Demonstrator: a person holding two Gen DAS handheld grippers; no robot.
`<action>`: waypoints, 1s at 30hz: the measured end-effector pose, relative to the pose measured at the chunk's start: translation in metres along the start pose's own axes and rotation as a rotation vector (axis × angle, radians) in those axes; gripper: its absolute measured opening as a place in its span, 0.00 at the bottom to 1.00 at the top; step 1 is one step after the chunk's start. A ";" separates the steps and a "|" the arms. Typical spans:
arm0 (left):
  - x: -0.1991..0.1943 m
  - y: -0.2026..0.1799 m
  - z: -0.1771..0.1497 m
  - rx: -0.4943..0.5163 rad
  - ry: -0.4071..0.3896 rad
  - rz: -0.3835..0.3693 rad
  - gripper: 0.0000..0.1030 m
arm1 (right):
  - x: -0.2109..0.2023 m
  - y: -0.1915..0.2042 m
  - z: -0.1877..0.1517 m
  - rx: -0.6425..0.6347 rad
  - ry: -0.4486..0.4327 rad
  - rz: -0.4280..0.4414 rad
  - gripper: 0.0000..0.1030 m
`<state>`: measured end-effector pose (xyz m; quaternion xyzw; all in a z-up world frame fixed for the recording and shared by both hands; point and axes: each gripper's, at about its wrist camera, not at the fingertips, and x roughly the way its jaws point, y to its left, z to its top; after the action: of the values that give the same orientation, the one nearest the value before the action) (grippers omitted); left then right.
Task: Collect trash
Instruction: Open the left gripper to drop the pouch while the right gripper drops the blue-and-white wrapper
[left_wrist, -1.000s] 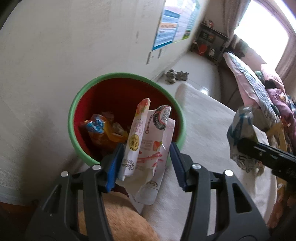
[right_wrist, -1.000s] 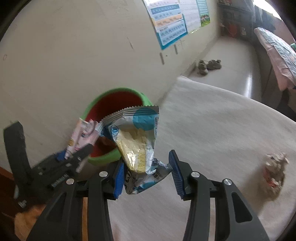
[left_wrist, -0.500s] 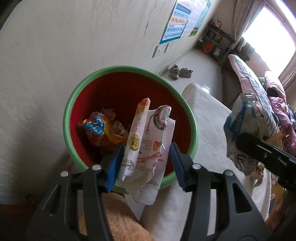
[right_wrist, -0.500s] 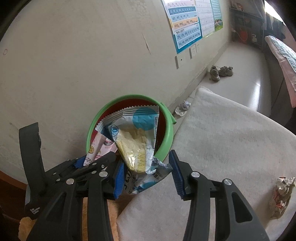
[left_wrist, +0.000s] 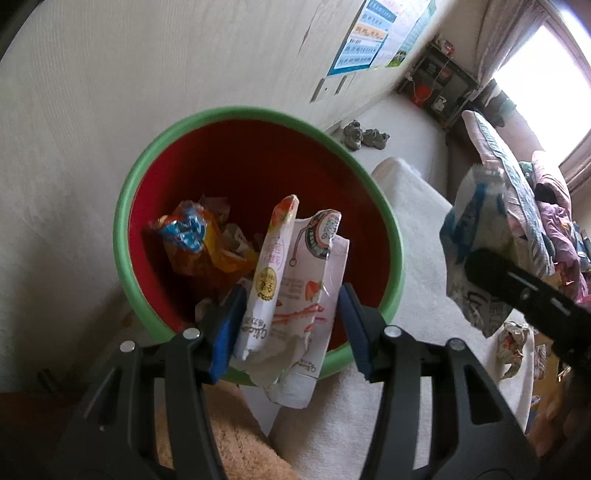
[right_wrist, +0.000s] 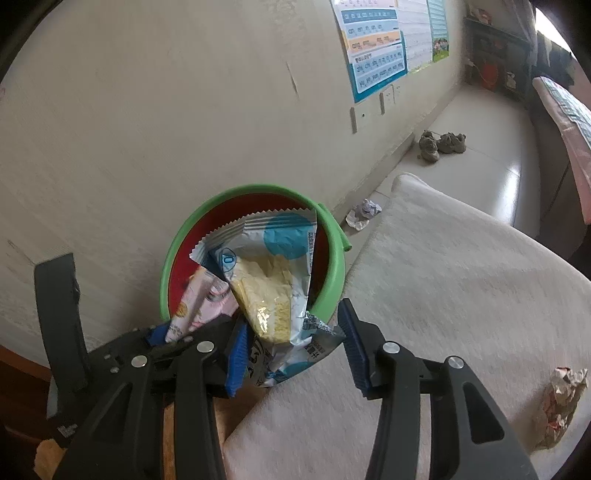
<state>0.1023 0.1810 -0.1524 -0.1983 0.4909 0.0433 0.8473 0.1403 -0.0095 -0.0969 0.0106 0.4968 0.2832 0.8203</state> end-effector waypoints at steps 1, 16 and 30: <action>0.002 0.002 0.000 -0.008 0.007 0.001 0.48 | 0.002 0.001 0.000 -0.003 0.003 0.000 0.44; -0.005 0.022 -0.004 -0.136 -0.038 -0.040 0.77 | 0.005 0.016 0.016 -0.067 -0.010 0.033 0.67; -0.018 0.018 -0.016 -0.155 -0.056 -0.062 0.81 | -0.161 -0.128 -0.144 0.077 0.180 -0.188 0.80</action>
<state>0.0753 0.1937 -0.1495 -0.2770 0.4560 0.0602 0.8436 0.0245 -0.2321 -0.0775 -0.0299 0.5775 0.1854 0.7945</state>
